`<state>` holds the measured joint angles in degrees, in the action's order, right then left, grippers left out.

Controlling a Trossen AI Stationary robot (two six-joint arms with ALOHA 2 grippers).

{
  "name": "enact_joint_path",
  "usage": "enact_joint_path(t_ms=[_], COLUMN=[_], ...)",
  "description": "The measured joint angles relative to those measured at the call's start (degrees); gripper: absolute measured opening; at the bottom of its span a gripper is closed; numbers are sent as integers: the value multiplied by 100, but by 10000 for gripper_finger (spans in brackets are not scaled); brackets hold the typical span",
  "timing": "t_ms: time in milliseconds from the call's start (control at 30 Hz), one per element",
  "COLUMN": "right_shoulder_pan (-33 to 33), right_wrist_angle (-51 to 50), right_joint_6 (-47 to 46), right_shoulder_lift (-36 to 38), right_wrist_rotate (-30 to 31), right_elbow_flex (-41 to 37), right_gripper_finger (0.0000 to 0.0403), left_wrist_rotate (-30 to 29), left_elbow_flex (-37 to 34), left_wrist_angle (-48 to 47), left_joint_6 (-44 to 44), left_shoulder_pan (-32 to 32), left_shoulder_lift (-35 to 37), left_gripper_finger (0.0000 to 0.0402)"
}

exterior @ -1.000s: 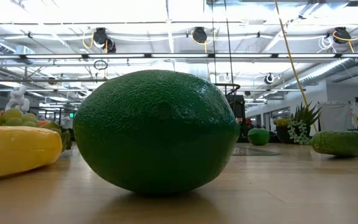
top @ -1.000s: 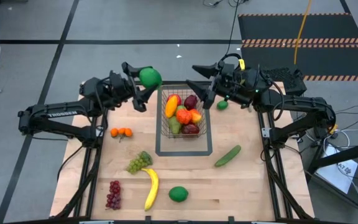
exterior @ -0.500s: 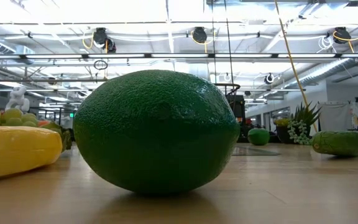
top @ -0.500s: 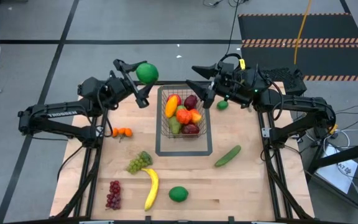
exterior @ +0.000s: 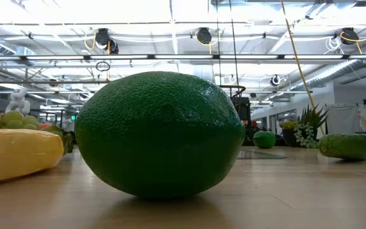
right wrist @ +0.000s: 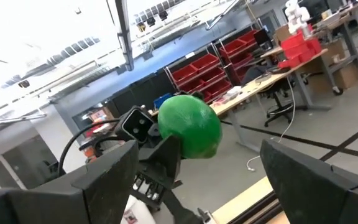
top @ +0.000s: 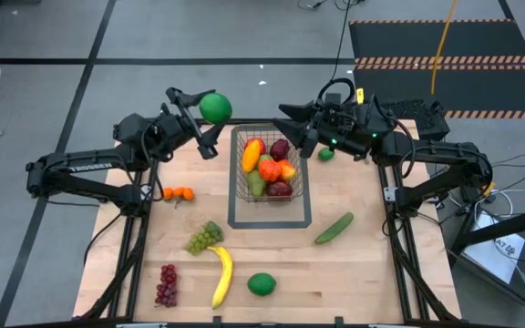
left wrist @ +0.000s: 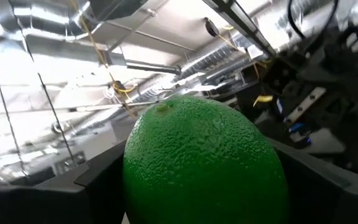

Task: Build produce basket
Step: Put the top left green lime into the gold wire basket

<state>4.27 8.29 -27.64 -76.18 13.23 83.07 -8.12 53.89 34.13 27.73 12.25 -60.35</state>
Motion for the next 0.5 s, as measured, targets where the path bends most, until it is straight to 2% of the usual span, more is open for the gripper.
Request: enact_joint_path(t_ms=[133,367,500], right_shoulder_pan=[-87,-139,-139], right_wrist_angle=[2,-2,-9], right_joint_6=[7,22,20], right_shoulder_lift=[0,0,0], right_wrist_rotate=[9,20,49], right_elbow_flex=[0,-2,-4], right_gripper_finger=[334,334,334], left_wrist_rotate=[-4,-2,1], left_elbow_flex=[0,0,0], left_wrist_angle=[-9,-7,-7], left_joint_6=[-862,-2607,-3393], left_shoulder_pan=[3,-70,-116], left_shoulder_lift=[0,0,0], left_gripper_finger=[329,315,325])
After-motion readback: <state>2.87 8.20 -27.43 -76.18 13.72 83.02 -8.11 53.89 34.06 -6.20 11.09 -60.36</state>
